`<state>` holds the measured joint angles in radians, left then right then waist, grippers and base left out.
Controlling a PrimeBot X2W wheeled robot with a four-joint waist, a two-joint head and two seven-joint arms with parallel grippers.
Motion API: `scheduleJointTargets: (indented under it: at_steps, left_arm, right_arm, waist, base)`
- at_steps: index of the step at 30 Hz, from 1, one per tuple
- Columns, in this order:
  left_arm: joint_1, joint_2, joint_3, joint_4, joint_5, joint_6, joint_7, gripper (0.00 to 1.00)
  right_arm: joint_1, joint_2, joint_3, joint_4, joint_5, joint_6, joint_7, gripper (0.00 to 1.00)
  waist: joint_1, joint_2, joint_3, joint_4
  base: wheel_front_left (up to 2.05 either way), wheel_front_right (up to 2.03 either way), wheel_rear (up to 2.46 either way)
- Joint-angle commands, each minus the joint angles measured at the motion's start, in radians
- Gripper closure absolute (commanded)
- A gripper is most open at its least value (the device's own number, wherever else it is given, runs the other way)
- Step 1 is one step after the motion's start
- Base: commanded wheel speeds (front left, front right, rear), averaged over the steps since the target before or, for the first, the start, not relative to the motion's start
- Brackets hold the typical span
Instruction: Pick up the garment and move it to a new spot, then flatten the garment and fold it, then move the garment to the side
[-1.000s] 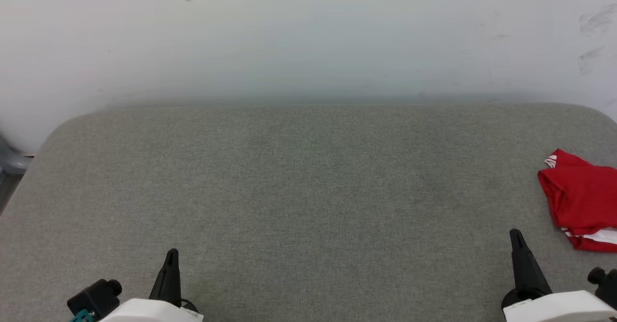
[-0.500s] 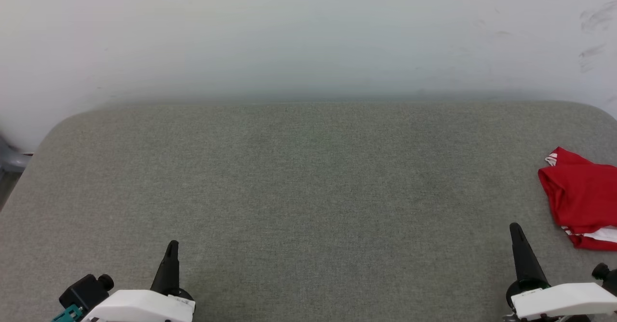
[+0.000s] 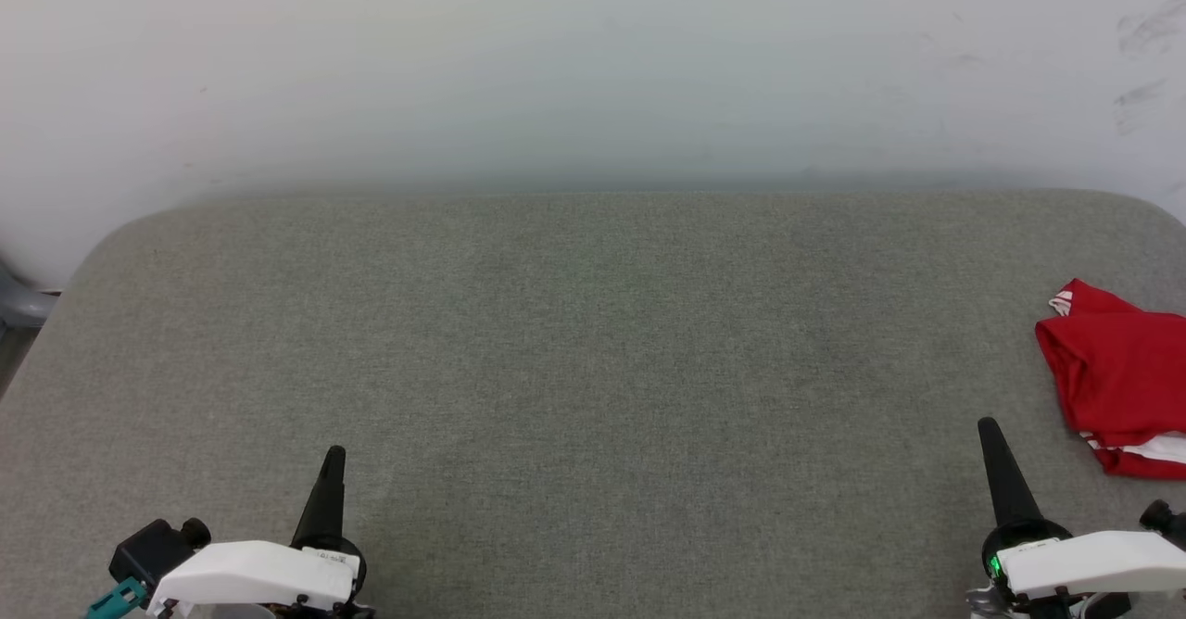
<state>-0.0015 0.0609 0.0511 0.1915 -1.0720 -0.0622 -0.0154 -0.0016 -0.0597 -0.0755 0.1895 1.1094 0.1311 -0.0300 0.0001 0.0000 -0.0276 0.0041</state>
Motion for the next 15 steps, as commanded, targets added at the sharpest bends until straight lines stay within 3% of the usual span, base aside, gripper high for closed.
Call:
scheduleJointTargets:
  at_steps: [1,15]
  left_arm:
    - [-0.023,0.002,0.008,-0.004,-0.025,-0.008,0.007,1.0]
    - [-0.051,-0.002,0.024,0.012,-0.171,-0.027,0.042,1.0]
  right_arm:
    - [-0.029,-0.007,-0.002,-0.005,0.027,0.0,0.006,1.0]
    - [-0.053,-0.006,-0.008,0.013,0.165,0.0,0.042,1.0]
  waist:
    - [-0.0001,0.0,0.001,0.0]
    - [-0.0001,0.0,0.008,-0.001]
  base:
    - [0.0,0.0,0.0]
    - [0.0,0.0,0.0]
